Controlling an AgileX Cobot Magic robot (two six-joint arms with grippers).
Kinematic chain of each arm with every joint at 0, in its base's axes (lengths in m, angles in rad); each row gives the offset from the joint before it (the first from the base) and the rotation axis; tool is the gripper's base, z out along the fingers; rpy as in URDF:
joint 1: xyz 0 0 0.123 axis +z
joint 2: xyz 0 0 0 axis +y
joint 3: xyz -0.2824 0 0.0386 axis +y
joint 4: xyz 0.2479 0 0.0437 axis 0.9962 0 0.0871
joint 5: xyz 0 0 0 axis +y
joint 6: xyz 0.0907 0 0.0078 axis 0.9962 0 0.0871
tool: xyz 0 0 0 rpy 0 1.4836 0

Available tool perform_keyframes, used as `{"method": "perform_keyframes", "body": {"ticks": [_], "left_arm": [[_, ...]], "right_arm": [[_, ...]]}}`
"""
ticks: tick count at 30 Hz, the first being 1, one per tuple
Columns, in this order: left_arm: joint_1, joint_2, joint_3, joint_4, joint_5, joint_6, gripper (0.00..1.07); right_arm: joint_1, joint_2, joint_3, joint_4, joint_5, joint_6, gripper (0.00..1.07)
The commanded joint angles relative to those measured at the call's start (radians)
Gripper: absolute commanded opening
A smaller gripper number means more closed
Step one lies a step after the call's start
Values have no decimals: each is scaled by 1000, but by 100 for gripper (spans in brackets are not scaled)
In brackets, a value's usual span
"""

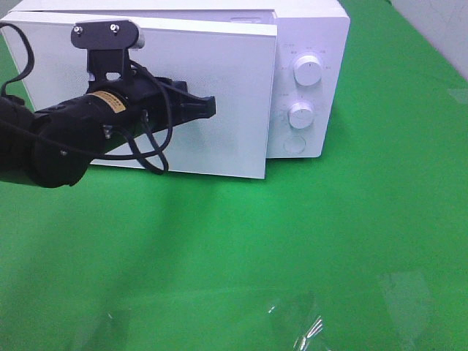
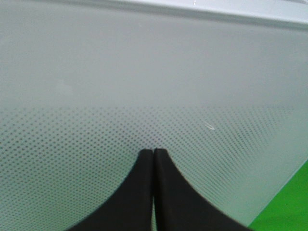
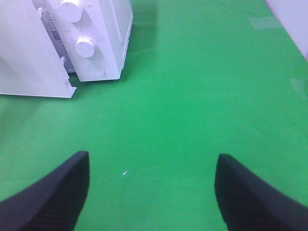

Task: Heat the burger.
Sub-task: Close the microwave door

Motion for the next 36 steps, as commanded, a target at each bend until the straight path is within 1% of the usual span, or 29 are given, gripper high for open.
{"method": "perform_keyframes", "body": {"ticks": [1, 4, 5, 6, 8, 11, 13, 16, 18, 19, 20, 21, 22, 23, 24, 25, 31, 32, 33, 34, 36], "left_arm": [[-5, 34, -67, -9, 13, 2, 0], [-5, 42, -82, -9, 21, 2, 0], [-5, 57, -114, -9, 40, 2, 0], [-5, 57, -114, -9, 40, 2, 0], [-5, 86, -165, -9, 52, 4, 0], [-5, 91, -173, -9, 53, 8, 0], [-5, 121, -220, -12, 58, 33, 0], [-5, 129, -234, -15, 59, 39, 0], [-3, 145, -268, -74, 59, 76, 0], [-3, 145, -268, -74, 59, 76, 0], [-2, 154, -281, -117, 56, 109, 0], [-2, 154, -281, -117, 56, 109, 0], [2, 156, -289, -132, 58, 132, 0], [2, 156, -289, -132, 58, 132, 0], [9, 165, -303, -158, 61, 160, 0], [20, 171, -315, -173, 61, 176, 0], [33, 173, -332, -178, 98, 174, 0], [22, 164, -330, -176, 148, 174, 0], [22, 164, -330, -176, 148, 174, 0], [5, 153, -329, -176, 212, 174, 0], [-6, 148, -329, -176, 242, 176, 0]], "right_arm": [[-6, -25, 0, 4, -11, 11, 70], [-6, -25, 0, 4, -11, 11, 70], [-6, -25, 0, 4, -11, 11, 70], [-6, -25, 0, 4, -11, 11, 70], [-6, -25, 0, 4, -11, 11, 70], [-6, -25, 0, 4, -11, 11, 70], [-6, -25, 0, 4, -11, 11, 70], [-6, -25, 0, 4, -11, 11, 70], [-6, -25, 0, 4, -11, 12, 70], [-6, -25, 0, 4, -11, 12, 70], [-6, -25, 0, 4, -11, 12, 70], [-6, -25, 0, 4, -11, 12, 70], [-6, -25, 0, 4, -11, 12, 70], [-6, -25, 0, 4, -11, 12, 70], [-6, -25, 0, 4, -11, 12, 70], [-6, -25, 0, 4, -11, 12, 70], [-6, -25, 0, 4, -11, 12, 70], [-6, -25, 0, 4, -11, 12, 70], [-6, -25, 0, 4, -11, 12, 70], [-6, -25, 0, 4, -11, 12, 70], [-6, -25, 0, 4, -11, 12, 70]]}}
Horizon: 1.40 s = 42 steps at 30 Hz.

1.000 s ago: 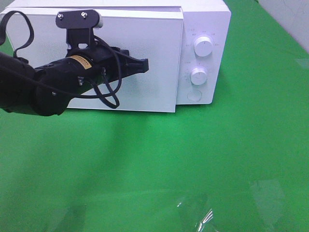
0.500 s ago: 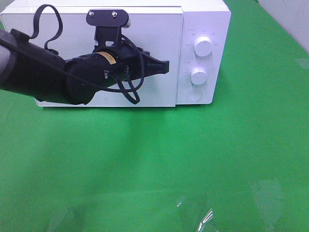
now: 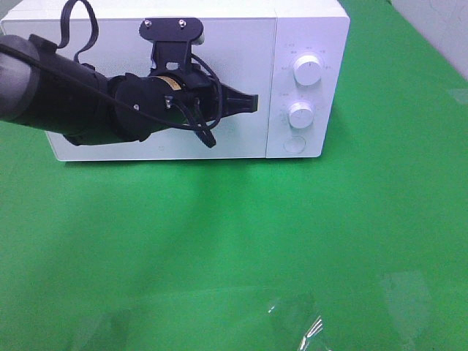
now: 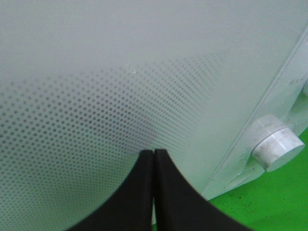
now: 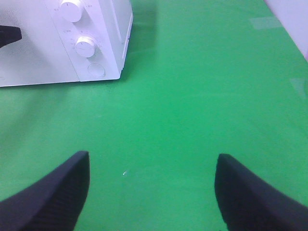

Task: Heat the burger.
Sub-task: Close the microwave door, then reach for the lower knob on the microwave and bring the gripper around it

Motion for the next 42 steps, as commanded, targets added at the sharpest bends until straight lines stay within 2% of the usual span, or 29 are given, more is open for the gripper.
{"method": "perform_keyframes", "body": {"ticks": [1, 4, 6, 7, 8, 9, 10, 11, 12, 13, 14, 15, 16, 17, 23, 25, 30, 32, 33, 34, 35, 36, 37, 40, 42], "left_arm": [[-16, -35, -23, -44, 41, 16, 0], [-38, -49, -23, -44, 91, 40, 3], [-68, -77, -23, -44, 175, 70, 22], [-68, -77, -23, -44, 175, 70, 22], [-86, -99, -23, -44, 243, 73, 43], [-86, -99, -23, -44, 243, 73, 43], [-100, -119, -23, -44, 308, 72, 70], [-100, -119, -23, -44, 308, 72, 70], [-103, -127, -23, -44, 337, 72, 83], [-108, -143, -23, -44, 414, 72, 100], [-108, -143, -23, -44, 414, 72, 100], [-108, -161, -23, -44, 513, 67, 100], [-108, -161, -23, -44, 513, 67, 100], [-108, -175, -23, -44, 598, 64, 99], [-108, -199, -23, -44, 787, 64, 99], [-108, -216, -23, -30, 903, 64, 99], [-105, -237, -23, 11, 985, 64, 99], [-96, -258, -23, 39, 1059, 18, 99], [-96, -258, -23, 39, 1059, 18, 99], [-73, -270, -23, 58, 1112, -47, 99], [-73, -270, -23, 58, 1112, -47, 99], [-39, -276, -23, 81, 1169, -115, 99], [3, -276, -23, 107, 1236, -157, 99], [28, -276, -23, 117, 1277, -171, 99], [125, -277, -23, 137, 1407, -189, 99]], "right_arm": [[-6, -25, 0, 3, -11, 12, 70], [-6, -25, 0, 3, -11, 13, 70], [-6, -25, 0, 3, -11, 13, 70], [-6, -25, 0, 3, -11, 13, 70], [-6, -25, 0, 3, -11, 13, 70], [-6, -25, 0, 3, -11, 13, 70], [-6, -25, 0, 3, -11, 13, 70], [-6, -25, 0, 3, -11, 13, 70], [-6, -25, 0, 3, -11, 13, 70], [-6, -25, 0, 3, -11, 13, 70], [-6, -25, 0, 3, -11, 13, 70], [-6, -25, 0, 3, -11, 13, 70], [-6, -25, 0, 3, -11, 13, 70], [-6, -25, 0, 3, -11, 13, 70], [-6, -25, 0, 3, -11, 13, 70], [-6, -25, 0, 3, -11, 13, 70], [-6, -25, 0, 3, -11, 13, 70], [-6, -25, 0, 3, -11, 13, 70], [-6, -25, 0, 3, -11, 13, 70], [-6, -25, 0, 3, -11, 13, 70], [-6, -25, 0, 3, -11, 13, 70], [-6, -25, 0, 3, -11, 13, 70], [-6, -25, 0, 3, -11, 13, 70], [-6, -25, 0, 3, -11, 13, 70], [-6, -25, 0, 3, -11, 13, 70]]}}
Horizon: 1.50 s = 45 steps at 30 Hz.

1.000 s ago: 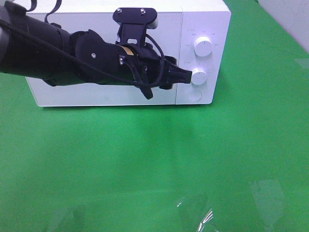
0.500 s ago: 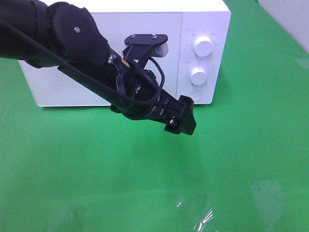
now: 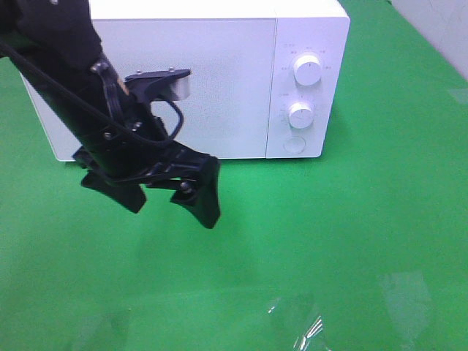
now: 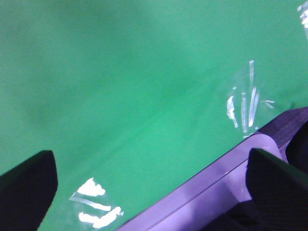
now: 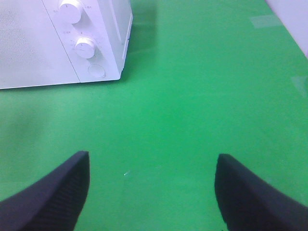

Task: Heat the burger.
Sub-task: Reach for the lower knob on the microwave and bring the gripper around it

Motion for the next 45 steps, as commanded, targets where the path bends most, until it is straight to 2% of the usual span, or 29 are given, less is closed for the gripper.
{"method": "perform_keyframes", "body": {"ticks": [1, 3, 5, 6, 7, 10, 12, 13, 14, 17, 19, 25, 28, 29, 30, 31, 32, 33, 35, 36, 37, 38, 39, 40, 42, 45], "left_arm": [[52, -8, -3, 12, 96, -22, 99], [77, -12, -3, 13, 122, -22, 99], [164, -41, -3, 27, 174, -31, 99], [164, -41, -3, 27, 174, -31, 99], [212, -66, -3, 48, 191, -49, 99], [235, -80, -3, 62, 201, -49, 99], [314, -135, -3, 135, 250, -84, 99], [314, -135, -3, 135, 250, -84, 99], [351, -170, -3, 180, 282, -98, 99], [368, -188, -3, 197, 296, -114, 99], [420, -261, -3, 256, 330, -153, 99], [473, -360, 9, 279, 351, -145, 99], [501, -426, 53, 279, 338, -143, 99], [518, -478, 99, 279, 331, -131, 99], [518, -478, 99, 279, 331, -131, 99], [520, -530, 150, 279, 314, -119, 99], [520, -530, 150, 279, 314, -119, 99], [520, -593, 205, 276, 291, -108, 99], [520, -625, 237, 273, 276, -105, 99], [520, -684, 299, 273, 247, -97, 99], [520, -684, 299, 273, 247, -97, 99], [520, -741, 351, 273, 221, -80, 99], [520, -741, 351, 273, 221, -80, 99], [520, -803, 401, 273, 206, -55, 99], [520, -833, 426, 273, 200, -49, 99], [520, -936, 511, 273, 172, -9, 99]], "right_arm": [[-6, -25, 0, 3, -11, -1, 70], [-6, -25, 0, 3, -11, -1, 70], [-6, -25, 0, 3, -11, -1, 70], [-6, -25, 0, 3, -11, -1, 70], [-6, -25, 0, 3, -11, -1, 70], [-6, -25, 0, 3, -11, -1, 70], [-6, -25, 0, 3, -11, -1, 70], [-6, -25, 0, 3, -11, -1, 70], [-6, -25, 0, 3, -11, -1, 70], [-6, -25, 0, 3, -11, -1, 70], [-6, -25, 0, 3, -11, -1, 70], [-6, -25, 0, 3, -11, -1, 70], [-6, -25, 0, 3, -11, -1, 70], [-6, -25, 0, 3, -11, -1, 70], [-6, -25, 0, 3, -11, -1, 70], [-6, -25, 0, 3, -11, -1, 70], [-6, -25, 0, 3, -11, -1, 70], [-6, -25, 0, 3, -11, -1, 70], [-6, -25, 0, 3, -11, -1, 70], [-6, -25, 0, 3, -11, -1, 70], [-6, -25, 0, 3, -11, -1, 70], [-6, -25, 0, 3, -11, -1, 70], [-6, -25, 0, 3, -11, -1, 70], [-6, -25, 0, 3, -11, -1, 70], [-6, -25, 0, 3, -11, -1, 70], [-6, -25, 0, 3, -11, -1, 70]]}}
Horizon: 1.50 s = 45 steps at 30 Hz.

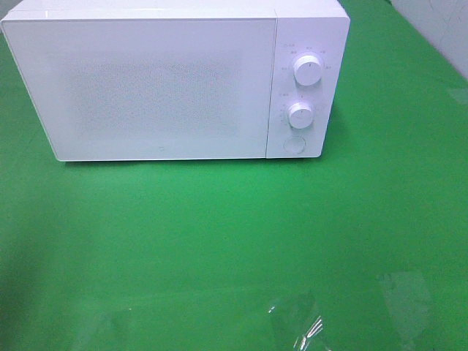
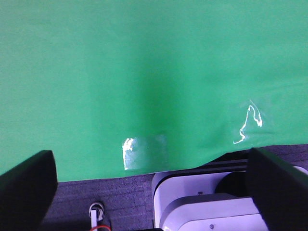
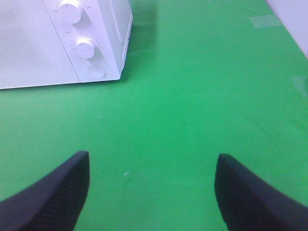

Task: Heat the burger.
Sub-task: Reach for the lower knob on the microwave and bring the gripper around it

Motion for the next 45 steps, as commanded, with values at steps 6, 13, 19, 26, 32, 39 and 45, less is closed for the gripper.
{"method": "perform_keyframes", "body": {"ticks": [6, 13, 19, 26, 32, 39, 45], "left_arm": [[-1, -197, 160, -11, -72, 32, 99], [-1, -379, 202, -14, -50, 32, 99], [-1, -555, 202, -57, -51, 18, 99], [-1, -752, 202, -112, -56, 19, 99], [-1, -871, 202, -112, -57, 19, 99], [72, -903, 202, -112, -58, 19, 99], [151, -904, 202, -111, -58, 19, 99]], "right_arm": [[-6, -25, 0, 3, -11, -1, 70], [-6, -25, 0, 3, -11, -1, 70], [-6, -25, 0, 3, -11, -1, 70], [-6, -25, 0, 3, -11, -1, 70], [-6, -25, 0, 3, -11, -1, 70], [-6, -25, 0, 3, -11, -1, 70], [-6, -25, 0, 3, -11, -1, 70]]}}
